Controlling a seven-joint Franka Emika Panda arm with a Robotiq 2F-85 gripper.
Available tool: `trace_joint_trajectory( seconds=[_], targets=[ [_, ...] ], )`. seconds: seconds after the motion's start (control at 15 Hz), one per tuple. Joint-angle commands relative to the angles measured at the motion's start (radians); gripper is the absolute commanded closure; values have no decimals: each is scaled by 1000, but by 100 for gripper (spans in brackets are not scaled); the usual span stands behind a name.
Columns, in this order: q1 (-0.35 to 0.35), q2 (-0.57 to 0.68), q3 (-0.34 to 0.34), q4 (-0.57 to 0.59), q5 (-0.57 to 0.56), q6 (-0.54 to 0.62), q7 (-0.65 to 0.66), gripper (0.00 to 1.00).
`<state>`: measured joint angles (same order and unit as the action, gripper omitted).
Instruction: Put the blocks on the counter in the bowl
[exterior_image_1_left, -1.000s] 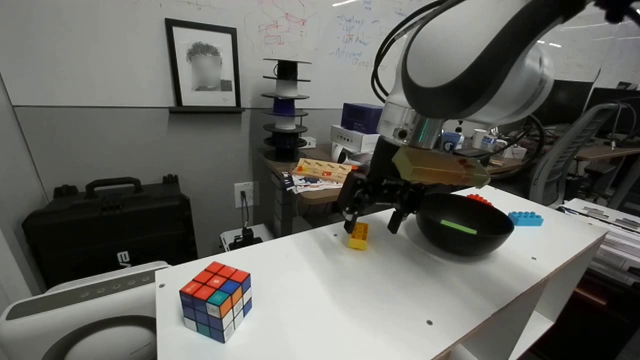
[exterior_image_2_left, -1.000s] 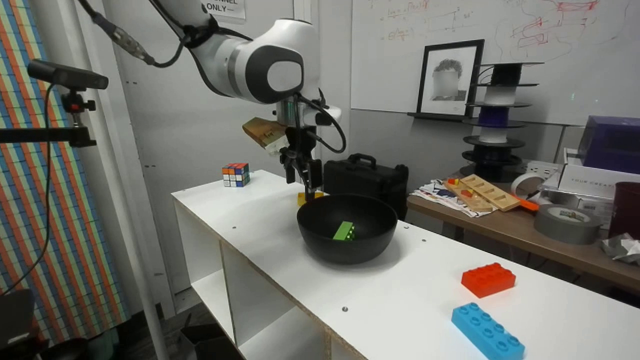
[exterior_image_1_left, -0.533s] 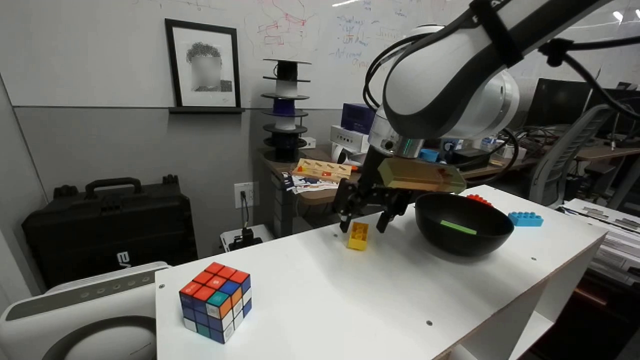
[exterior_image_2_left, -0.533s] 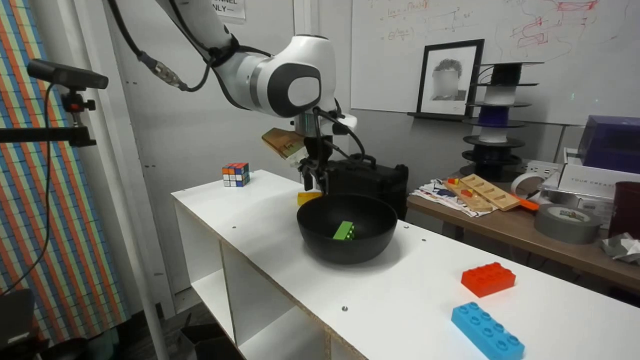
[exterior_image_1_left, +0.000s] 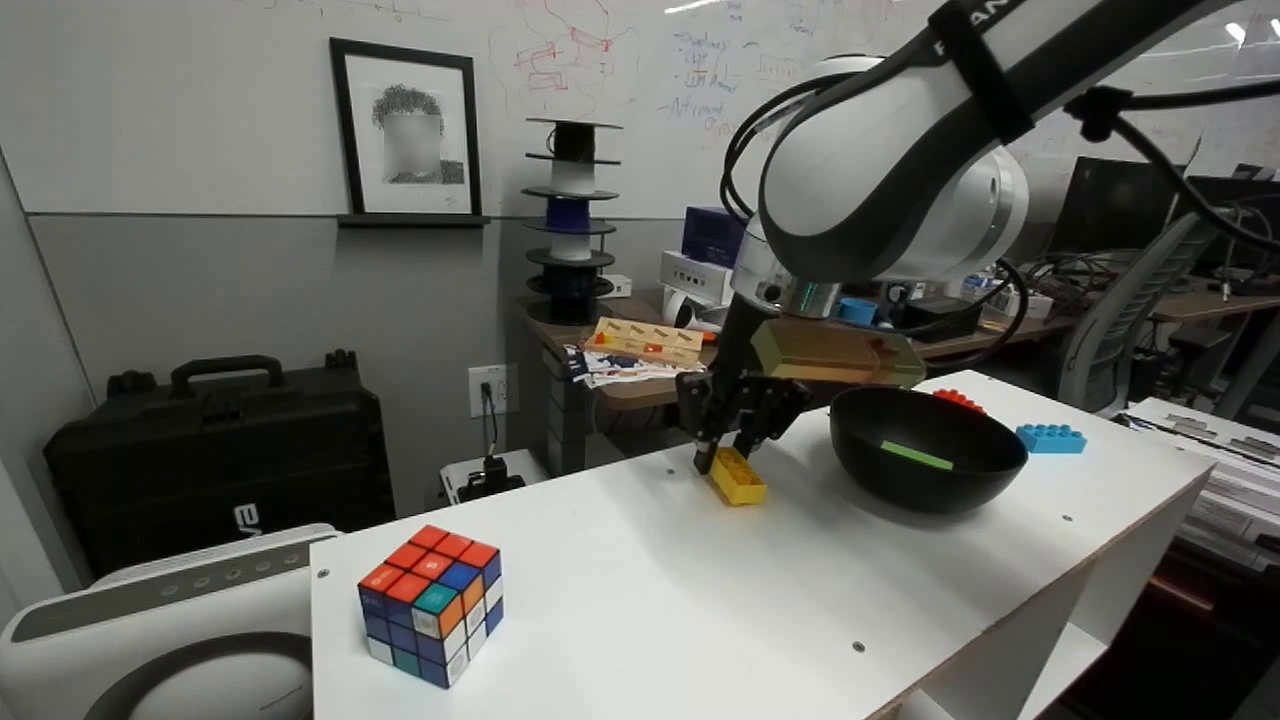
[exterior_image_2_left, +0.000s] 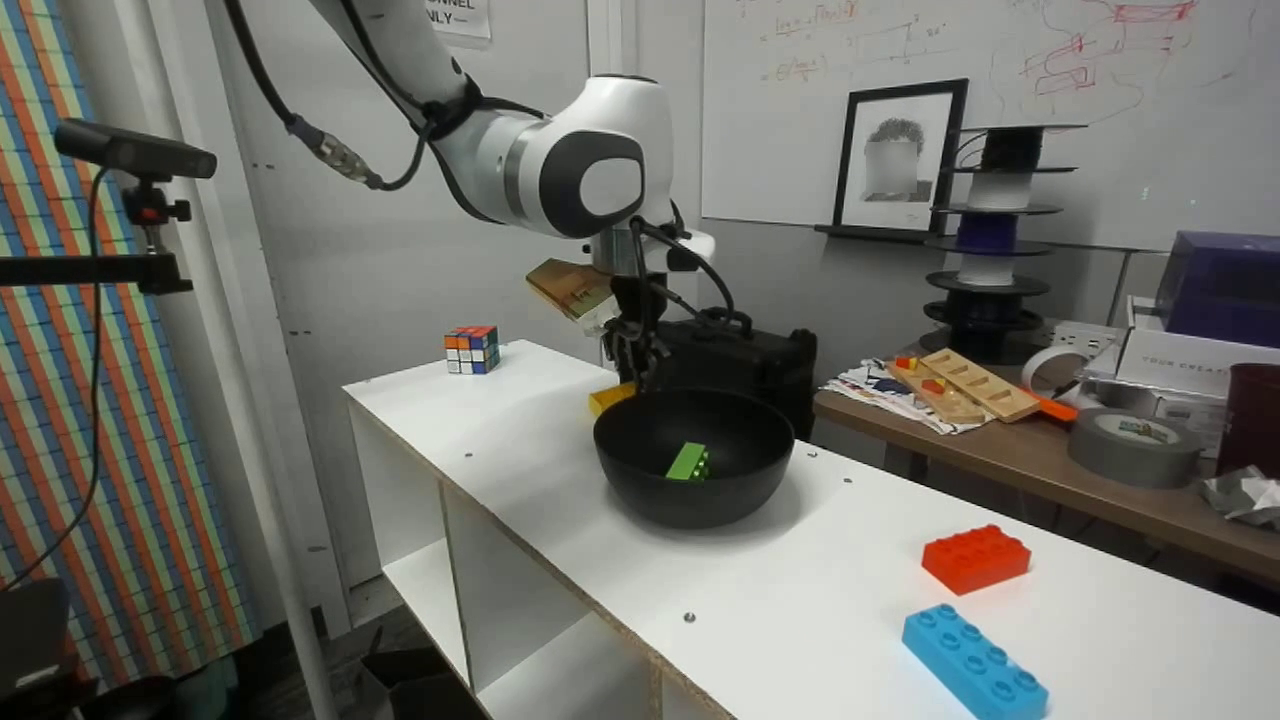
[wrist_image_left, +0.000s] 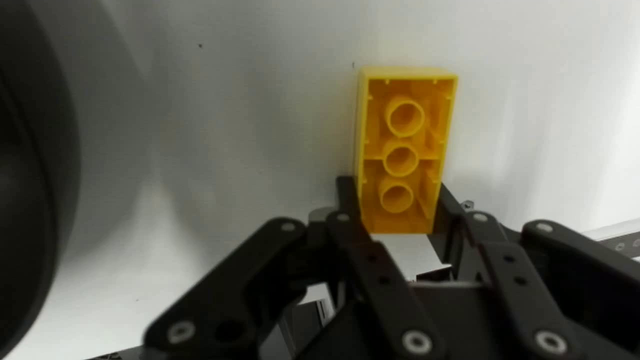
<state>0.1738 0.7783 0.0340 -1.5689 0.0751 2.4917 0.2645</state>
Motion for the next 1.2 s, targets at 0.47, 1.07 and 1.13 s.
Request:
trace_joint_trajectory(
  seconds=[0.47, 1.07, 1.13],
  targets=[
    [34, -219, -20, -189, -83, -9, -2, 89],
    [-110, -550, -48, -464, -68, 145, -125, 89],
    [-134, -552, -51, -477, -55, 166, -149, 89]
  ],
)
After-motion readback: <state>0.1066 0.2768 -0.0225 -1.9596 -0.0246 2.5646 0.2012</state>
